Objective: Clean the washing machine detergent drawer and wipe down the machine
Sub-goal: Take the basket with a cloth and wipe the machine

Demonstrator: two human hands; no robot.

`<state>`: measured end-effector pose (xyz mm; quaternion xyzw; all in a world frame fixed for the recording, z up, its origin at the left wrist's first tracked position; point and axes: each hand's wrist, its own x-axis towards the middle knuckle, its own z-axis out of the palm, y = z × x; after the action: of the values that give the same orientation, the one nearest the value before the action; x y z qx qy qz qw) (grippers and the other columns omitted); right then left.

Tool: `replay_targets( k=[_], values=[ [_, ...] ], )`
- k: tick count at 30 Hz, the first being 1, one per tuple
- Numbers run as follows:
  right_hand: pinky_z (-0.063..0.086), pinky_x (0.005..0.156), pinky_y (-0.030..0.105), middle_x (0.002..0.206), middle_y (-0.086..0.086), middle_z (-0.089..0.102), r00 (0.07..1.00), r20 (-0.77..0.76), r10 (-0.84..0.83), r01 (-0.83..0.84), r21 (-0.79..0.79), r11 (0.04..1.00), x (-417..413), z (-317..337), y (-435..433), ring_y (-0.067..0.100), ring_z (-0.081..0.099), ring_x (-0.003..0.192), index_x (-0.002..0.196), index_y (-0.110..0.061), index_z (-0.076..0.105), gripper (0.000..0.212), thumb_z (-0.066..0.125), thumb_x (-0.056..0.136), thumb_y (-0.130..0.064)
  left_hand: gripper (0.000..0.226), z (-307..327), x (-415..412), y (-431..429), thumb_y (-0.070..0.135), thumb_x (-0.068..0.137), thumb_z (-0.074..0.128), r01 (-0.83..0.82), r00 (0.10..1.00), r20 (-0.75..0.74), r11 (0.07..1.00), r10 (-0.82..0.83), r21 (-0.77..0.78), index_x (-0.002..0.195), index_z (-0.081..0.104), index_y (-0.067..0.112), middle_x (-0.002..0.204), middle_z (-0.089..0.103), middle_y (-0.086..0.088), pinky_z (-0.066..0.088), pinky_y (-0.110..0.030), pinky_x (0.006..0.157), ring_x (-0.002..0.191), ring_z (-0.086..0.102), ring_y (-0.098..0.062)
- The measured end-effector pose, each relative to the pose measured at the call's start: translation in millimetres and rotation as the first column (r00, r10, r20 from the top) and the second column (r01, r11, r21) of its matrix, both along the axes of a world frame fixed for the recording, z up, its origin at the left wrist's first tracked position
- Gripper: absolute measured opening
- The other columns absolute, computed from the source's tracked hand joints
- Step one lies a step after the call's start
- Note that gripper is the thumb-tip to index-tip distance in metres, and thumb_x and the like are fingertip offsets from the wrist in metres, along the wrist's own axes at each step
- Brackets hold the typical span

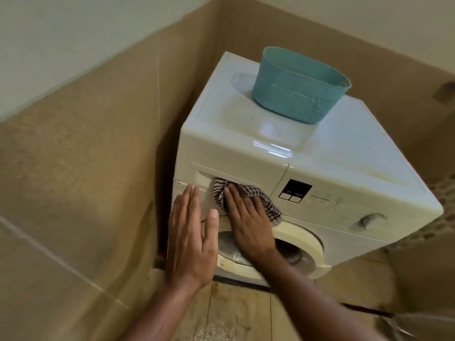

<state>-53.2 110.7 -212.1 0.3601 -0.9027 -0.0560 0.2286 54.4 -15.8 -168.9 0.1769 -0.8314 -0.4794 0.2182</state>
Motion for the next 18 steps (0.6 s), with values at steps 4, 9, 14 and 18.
replay_targets(
  k=[4,9,14,18],
  values=[
    [0.023,0.113,0.049,0.152,0.017,0.044,0.961,0.192,-0.2,0.254,-0.318,0.914,20.1,-1.2,-104.3,0.03,0.04,0.142,0.153,-0.003,0.021,0.072,0.038,0.091,-0.036,0.07,-0.3,1.3,-24.4,0.063,0.095,0.019,0.006,1.0,-0.028,0.999,-0.004,0.05,0.157,0.022,0.031,0.167,0.016,0.012,0.019,-0.045,0.125,0.154,0.01,-0.004],
    [0.019,0.121,0.046,0.163,0.005,0.016,0.989,0.148,-0.032,0.055,-0.157,0.986,9.5,4.5,-61.6,0.022,0.026,0.149,0.159,-0.018,0.008,0.074,0.046,0.097,-0.027,0.075,-0.2,8.0,-47.4,0.065,0.093,0.021,-0.031,0.999,-0.017,0.998,0.031,0.053,0.156,0.031,0.025,0.165,0.025,0.009,0.023,-0.044,0.124,0.152,0.019,-0.008],
    [0.051,0.1,0.045,0.145,0.02,0.039,0.99,0.036,0.134,-0.113,-0.355,0.928,1.7,7.7,-24.4,0.036,0.048,0.127,0.139,-0.004,0.054,0.058,0.072,0.083,-0.003,0.077,1.6,3.7,-34.4,0.065,0.093,0.023,-0.019,0.999,-0.029,0.995,0.022,0.094,0.154,0.037,0.021,0.163,0.029,0.007,0.024,-0.04,0.123,0.151,0.023,-0.008],
    [0.049,0.08,0.044,0.11,0.011,0.065,0.983,-0.179,-0.04,-0.051,-0.477,0.877,-2.4,16.9,-24.9,0.029,0.053,0.101,0.103,-0.007,0.072,0.017,0.072,0.086,-0.009,0.072,0.2,0.4,-28.4,0.062,0.094,0.025,0.037,0.998,-0.059,0.998,-0.034,0.057,0.152,0.04,0.021,0.16,0.032,0.009,0.024,-0.036,0.123,0.149,0.024,-0.006]
  ],
)
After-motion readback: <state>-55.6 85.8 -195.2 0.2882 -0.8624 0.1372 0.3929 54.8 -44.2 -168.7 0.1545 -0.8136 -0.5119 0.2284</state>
